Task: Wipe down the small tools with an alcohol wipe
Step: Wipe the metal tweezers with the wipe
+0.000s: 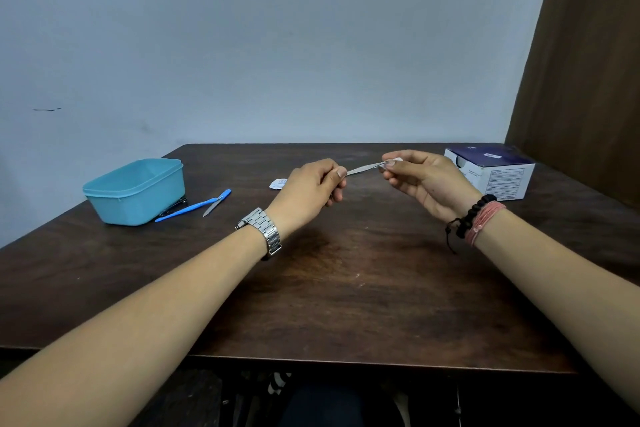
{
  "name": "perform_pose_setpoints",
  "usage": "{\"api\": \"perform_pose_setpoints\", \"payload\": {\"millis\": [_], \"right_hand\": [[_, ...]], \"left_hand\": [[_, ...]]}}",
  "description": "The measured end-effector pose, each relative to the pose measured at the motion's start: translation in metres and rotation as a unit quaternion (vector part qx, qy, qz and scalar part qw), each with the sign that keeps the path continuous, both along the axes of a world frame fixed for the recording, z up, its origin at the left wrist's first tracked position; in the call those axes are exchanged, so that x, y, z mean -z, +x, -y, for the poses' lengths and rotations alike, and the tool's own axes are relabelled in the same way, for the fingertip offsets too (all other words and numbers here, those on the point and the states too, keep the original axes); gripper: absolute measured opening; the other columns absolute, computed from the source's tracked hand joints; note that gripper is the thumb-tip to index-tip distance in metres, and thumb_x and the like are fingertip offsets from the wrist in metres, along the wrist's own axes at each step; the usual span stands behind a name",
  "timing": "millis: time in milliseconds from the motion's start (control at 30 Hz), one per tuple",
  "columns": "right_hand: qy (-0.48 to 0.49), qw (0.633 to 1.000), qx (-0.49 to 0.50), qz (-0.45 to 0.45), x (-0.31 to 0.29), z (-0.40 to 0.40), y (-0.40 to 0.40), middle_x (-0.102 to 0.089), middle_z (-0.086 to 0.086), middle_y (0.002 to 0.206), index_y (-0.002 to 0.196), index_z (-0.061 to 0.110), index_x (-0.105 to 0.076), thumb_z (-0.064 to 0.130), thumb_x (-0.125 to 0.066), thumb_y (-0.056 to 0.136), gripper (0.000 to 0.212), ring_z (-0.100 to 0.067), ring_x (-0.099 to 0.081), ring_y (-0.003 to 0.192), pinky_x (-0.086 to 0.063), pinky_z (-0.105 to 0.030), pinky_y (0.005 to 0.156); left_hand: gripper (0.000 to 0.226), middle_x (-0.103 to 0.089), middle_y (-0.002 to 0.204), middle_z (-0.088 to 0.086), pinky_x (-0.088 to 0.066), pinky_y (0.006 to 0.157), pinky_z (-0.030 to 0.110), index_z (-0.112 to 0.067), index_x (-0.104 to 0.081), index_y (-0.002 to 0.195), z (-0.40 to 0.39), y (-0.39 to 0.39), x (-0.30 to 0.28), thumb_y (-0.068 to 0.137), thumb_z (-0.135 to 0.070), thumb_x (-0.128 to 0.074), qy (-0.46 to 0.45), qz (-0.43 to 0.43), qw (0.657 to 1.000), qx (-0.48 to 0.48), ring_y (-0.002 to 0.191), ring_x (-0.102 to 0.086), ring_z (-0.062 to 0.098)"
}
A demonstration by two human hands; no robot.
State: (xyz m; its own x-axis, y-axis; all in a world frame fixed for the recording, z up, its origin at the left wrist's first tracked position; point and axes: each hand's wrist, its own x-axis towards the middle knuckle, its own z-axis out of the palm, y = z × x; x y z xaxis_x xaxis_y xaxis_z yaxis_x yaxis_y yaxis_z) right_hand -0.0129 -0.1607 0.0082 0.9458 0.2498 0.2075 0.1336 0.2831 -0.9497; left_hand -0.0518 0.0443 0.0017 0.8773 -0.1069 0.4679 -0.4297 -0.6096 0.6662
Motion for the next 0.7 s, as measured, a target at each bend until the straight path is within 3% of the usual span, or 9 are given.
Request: {"api": "perform_pose_setpoints", "payload": {"millis": [167,300,433,533,700], "right_hand": [[-0.015,0.999,0.042,0.03,0.001,0.006,0.006,-0.071,-0.008,0.085,0.098,0.004,-0.067,0.001,-0.059,0.091,0.011,-0.011,-0.066,0.073,-0.055,-0.017,0.07],[-0.12,0.99,0.037,0.058,0.005,0.001,0.003,-0.072,-0.009,0.092,0.1,0.009,-0.069,0.009,-0.059,0.093,0.012,-0.011,-0.067,0.076,-0.056,-0.019,0.073],[-0.17,0.982,0.013,0.087,0.007,-0.006,-0.002,-0.075,-0.006,0.086,0.098,0.011,-0.07,0.009,-0.064,0.091,0.01,-0.009,-0.069,0.075,-0.054,-0.017,0.07],[-0.197,0.975,0.003,0.101,0.008,-0.008,-0.002,-0.074,-0.011,0.09,0.098,0.01,-0.072,0.014,-0.068,0.088,0.012,-0.013,-0.067,0.082,-0.052,-0.025,0.079],[-0.244,0.963,-0.007,0.117,0.009,-0.01,-0.005,-0.071,-0.008,0.079,0.091,0.011,-0.074,0.015,-0.071,0.085,0.008,-0.009,-0.065,0.071,-0.052,-0.023,0.073]], "left_hand": [[0.027,-0.063,0.063,-0.01,-0.047,0.062,0.018,-0.024,-0.059,0.076,-0.005,0.002,0.002,0.1,-0.027,-0.047,0.072,0.03,0.997,-0.022,0.054,-0.054,0.0],[0.023,-0.064,0.065,-0.01,-0.043,0.065,0.015,-0.019,-0.067,0.084,-0.004,-0.001,0.004,0.098,-0.03,-0.052,0.127,0.04,0.991,-0.02,0.058,-0.055,-0.006],[0.022,-0.066,0.065,-0.01,-0.045,0.068,0.02,-0.018,-0.07,0.085,-0.004,0.0,0.002,0.096,-0.031,-0.056,0.126,0.036,0.991,-0.017,0.059,-0.056,-0.005],[0.021,-0.068,0.066,-0.01,-0.048,0.07,0.025,-0.019,-0.071,0.085,-0.005,0.001,0.002,0.095,-0.032,-0.058,0.116,0.033,0.993,-0.015,0.061,-0.057,-0.001],[0.02,-0.067,0.067,-0.01,-0.038,0.058,0.01,-0.017,-0.071,0.087,-0.006,0.0,0.001,0.095,-0.031,-0.058,0.111,0.042,0.993,-0.024,0.059,-0.055,-0.008]]}}
